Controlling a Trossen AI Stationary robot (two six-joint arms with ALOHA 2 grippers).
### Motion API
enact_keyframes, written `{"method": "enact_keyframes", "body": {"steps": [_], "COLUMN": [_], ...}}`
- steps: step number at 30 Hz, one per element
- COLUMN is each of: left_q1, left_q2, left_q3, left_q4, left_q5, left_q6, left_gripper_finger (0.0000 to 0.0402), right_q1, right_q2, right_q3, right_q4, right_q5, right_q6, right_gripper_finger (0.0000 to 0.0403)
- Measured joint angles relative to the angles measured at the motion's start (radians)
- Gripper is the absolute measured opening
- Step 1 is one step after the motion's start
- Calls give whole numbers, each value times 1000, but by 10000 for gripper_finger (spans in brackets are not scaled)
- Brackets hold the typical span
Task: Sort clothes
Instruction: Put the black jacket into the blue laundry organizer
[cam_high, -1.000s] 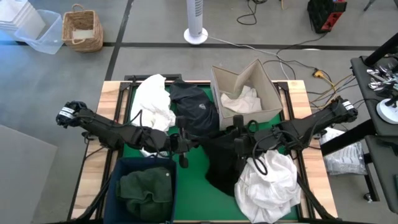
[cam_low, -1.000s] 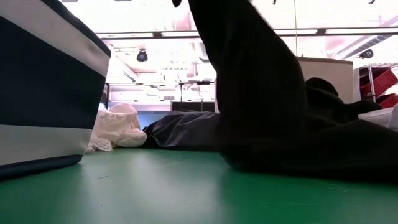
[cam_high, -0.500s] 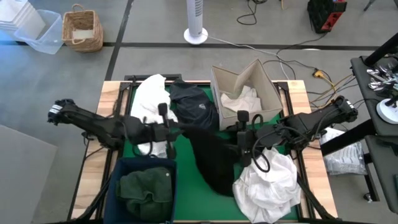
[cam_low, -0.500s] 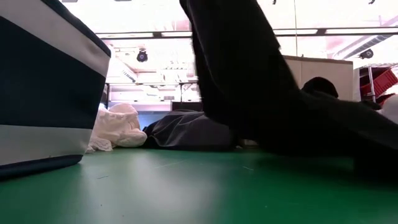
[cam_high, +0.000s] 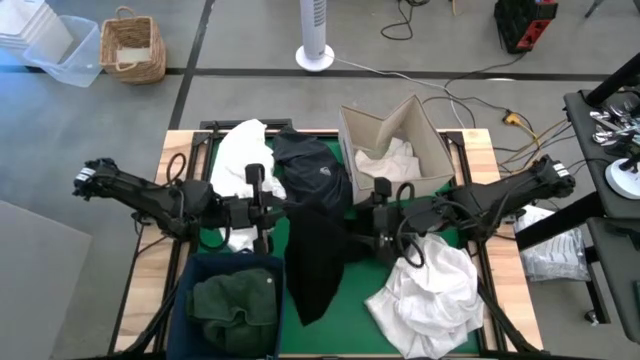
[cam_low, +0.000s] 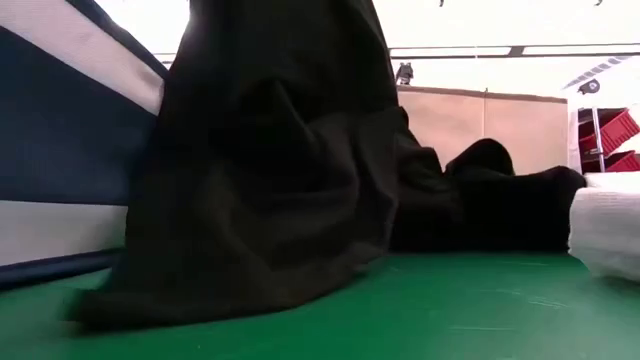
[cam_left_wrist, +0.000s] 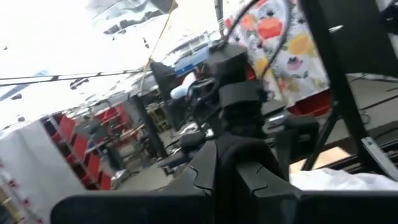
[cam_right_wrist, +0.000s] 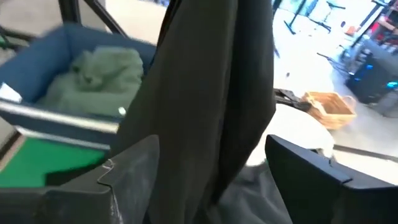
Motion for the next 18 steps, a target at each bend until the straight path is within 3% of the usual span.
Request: {"method": "enact_keyframes", "body": {"steps": [8,12,18], "left_q1": [0,0,2], "left_q2": [35,51,106], "left_q3": [1,35,120], "left_q4": [42,18,-60], "left_q5": [0,-1,-3], "left_q6": [31,32,40], "left_gripper_finger": [0,0,0], "right_q1": [-94,-142,-177], "right_q2": [0,0,0], "right_q3": [-149,-221,-302], "right_q4": [274,410,537], "right_q5": [-145,-262,-330], "right_q6": [27,55,66], "right_gripper_finger": [297,290,287]}}
